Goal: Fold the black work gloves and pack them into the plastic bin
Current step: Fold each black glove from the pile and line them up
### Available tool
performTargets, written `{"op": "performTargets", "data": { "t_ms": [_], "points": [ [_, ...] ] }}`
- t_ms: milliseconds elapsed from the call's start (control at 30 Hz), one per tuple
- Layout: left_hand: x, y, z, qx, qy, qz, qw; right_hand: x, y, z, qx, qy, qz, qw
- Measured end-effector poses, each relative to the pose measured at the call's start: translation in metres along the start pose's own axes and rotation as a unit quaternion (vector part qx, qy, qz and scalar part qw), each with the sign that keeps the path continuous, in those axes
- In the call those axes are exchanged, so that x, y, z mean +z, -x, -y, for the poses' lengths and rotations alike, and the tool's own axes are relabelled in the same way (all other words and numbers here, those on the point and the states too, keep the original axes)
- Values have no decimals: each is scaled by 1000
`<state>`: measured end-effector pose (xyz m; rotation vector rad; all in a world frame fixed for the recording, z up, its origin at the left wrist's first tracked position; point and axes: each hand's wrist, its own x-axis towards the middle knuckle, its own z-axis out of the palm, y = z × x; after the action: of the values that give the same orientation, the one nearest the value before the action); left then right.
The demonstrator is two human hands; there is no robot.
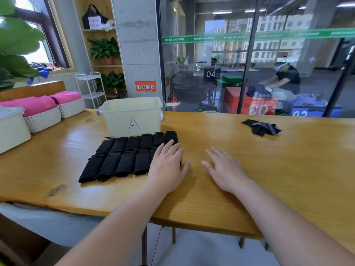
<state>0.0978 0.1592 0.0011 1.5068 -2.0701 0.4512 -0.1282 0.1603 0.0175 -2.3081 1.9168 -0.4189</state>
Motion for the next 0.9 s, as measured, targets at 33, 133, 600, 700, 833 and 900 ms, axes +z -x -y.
{"op": "performTargets", "data": {
  "t_ms": [33,133,600,700,833,900],
  "points": [
    [2,-4,-9,8,9,5,1000,-3,3,-7,6,3,-2,1000],
    [7,-16,-37,35,29,25,999,-9,11,-30,28,12,-6,1000],
    [55,-66,-139,87,104,176,975,-27,42,-125,135,42,-14,990],
    [65,-80,-146,80,119,204,968,-29,37,-137,142,50,-15,989],
    [79,-102,-151,63,122,215,967,-30,22,-151,152,57,-18,987],
    [85,-108,-152,54,126,230,963,-30,11,-158,157,61,-17,986]
  ]
}}
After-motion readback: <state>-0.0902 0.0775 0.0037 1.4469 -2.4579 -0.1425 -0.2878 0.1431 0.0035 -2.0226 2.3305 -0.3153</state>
